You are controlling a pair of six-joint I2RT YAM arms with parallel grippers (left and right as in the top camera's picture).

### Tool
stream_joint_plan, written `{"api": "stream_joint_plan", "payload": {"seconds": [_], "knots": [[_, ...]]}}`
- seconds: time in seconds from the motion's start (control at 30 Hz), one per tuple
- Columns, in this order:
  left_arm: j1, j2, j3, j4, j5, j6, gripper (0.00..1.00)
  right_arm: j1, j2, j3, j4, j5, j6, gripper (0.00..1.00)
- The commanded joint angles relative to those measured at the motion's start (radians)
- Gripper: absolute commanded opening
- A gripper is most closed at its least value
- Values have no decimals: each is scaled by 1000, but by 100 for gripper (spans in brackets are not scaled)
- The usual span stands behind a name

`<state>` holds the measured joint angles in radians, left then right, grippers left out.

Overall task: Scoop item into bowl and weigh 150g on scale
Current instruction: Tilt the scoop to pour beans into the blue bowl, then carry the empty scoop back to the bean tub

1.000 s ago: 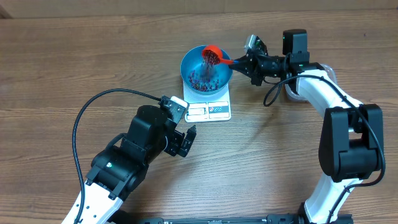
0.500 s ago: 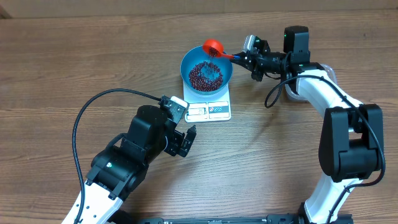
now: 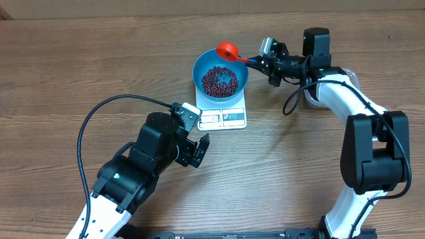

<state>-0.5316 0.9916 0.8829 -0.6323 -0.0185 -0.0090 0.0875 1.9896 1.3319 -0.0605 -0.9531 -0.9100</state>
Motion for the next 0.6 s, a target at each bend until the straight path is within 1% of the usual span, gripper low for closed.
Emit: {"api": "stream_joint_plan", "payload": {"seconds": [0.0,0.17,0.3,0.33,0.37,0.43,0.57], "knots": [[-6,2,-6,0,12,-16,100,5,-48,-3,3,-1,-11,4],[-6,2,-6,0,12,-16,100,5,-94,-3,2,-5,-11,4],[-6,2,-6,0,12,-16,100,5,-124,-3,-7,-52,-14,4],[-6,2,-6,0,12,-17,100,5,-125,-3,-7,0,-64,4],[-6,2,-6,0,12,-16,99,5,-125,-3,-7,41,-84,4],[-6,2,-6,0,12,-17,100,5,-125,-3,-10,66,-85,4],[-6,2,-6,0,12,-16,100,8,-125,-3,-84,-37,-87,4]]}}
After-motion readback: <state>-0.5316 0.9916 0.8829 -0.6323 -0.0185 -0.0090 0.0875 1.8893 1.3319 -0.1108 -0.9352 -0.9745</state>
